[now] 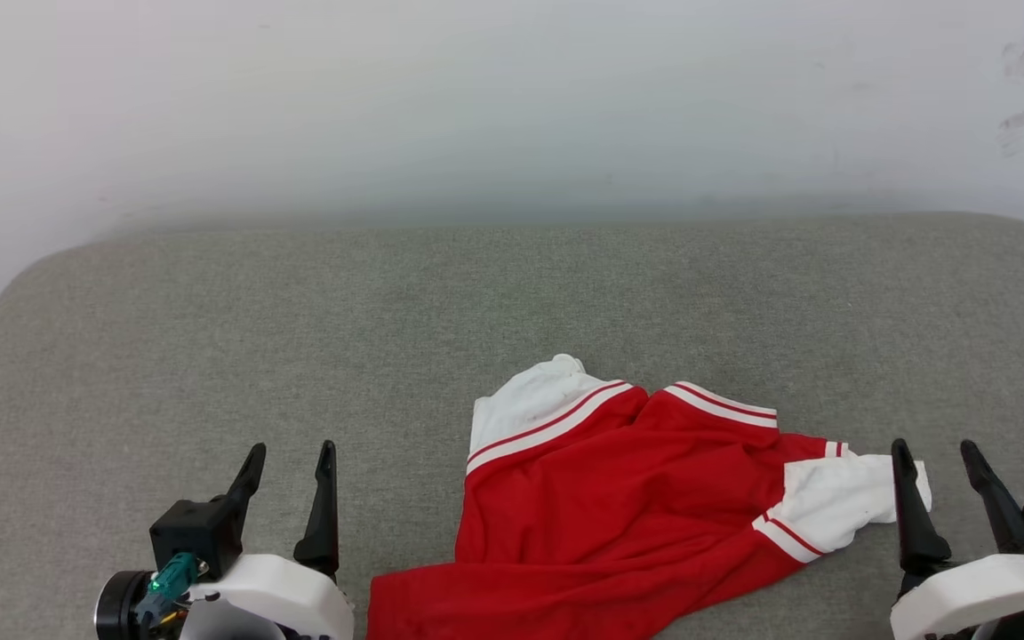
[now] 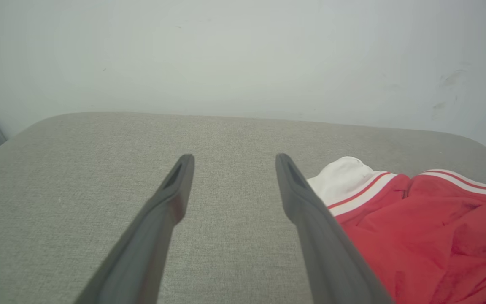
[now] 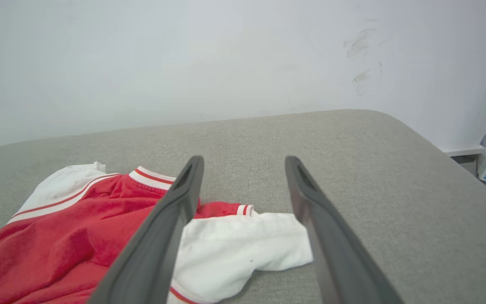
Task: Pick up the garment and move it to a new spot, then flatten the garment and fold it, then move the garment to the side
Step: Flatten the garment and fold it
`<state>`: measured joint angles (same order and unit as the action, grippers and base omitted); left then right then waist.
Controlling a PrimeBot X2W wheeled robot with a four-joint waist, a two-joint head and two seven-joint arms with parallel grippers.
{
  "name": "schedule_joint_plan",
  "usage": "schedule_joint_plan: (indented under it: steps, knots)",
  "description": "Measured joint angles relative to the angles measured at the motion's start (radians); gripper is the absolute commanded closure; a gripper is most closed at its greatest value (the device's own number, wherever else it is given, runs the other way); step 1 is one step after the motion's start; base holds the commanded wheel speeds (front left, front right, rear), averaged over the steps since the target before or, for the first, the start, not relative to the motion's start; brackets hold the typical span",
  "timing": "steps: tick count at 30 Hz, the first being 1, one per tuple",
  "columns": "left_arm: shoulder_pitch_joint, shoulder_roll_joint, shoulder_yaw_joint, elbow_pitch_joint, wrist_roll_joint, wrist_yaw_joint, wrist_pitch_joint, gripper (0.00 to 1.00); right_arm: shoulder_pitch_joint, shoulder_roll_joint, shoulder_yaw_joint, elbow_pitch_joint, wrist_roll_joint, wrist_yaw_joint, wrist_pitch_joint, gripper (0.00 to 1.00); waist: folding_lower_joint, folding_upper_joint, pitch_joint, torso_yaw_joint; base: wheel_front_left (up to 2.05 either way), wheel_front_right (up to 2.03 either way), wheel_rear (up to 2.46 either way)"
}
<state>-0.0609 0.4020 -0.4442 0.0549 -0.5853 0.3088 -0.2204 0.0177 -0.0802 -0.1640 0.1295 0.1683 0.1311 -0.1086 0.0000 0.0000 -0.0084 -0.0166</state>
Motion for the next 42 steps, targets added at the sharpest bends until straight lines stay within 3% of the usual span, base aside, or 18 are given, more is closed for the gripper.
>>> schedule_joint_plan:
  steps: [7,12,16,26,36,42]
  knots:
    - [-0.040,0.019,-0.002,0.005,0.009,-0.012,0.012,0.00,0.048,0.021,0.059,-0.176,-0.015,0.000,0.041,0.00,0.0000,0.0000,0.022,-0.024,0.00,0.00,0.00]
    - [-0.143,0.021,-0.018,0.030,0.012,-0.055,0.046,0.00,0.054,0.026,0.091,-0.256,-0.011,0.000,0.070,0.00,0.0001,0.0000,0.062,-0.049,0.00,0.00,0.00]
    - [-0.270,0.007,-0.049,0.072,0.013,-0.116,0.100,0.00,0.049,0.028,0.104,-0.282,-0.008,0.000,0.086,0.00,0.0000,0.0000,0.102,-0.071,0.00,0.00,0.00]
    - [-0.566,-0.050,-0.160,0.286,-0.032,-0.292,0.370,0.00,0.005,0.029,0.122,-0.281,0.007,0.000,0.099,0.00,0.0001,0.0000,0.197,-0.134,0.00,0.00,0.00]
    - [-0.720,-0.063,-0.236,0.532,-0.073,-0.382,0.651,0.00,-0.023,0.029,0.126,-0.247,0.031,0.000,0.087,0.00,0.0001,0.0000,0.293,-0.195,0.00,0.00,0.00]
    - [-0.764,-0.061,-0.291,0.601,-0.086,-0.417,0.775,0.00,-0.039,0.029,0.128,-0.223,0.044,0.000,0.077,0.00,0.0001,0.0000,0.321,-0.209,0.00,0.00,0.00]
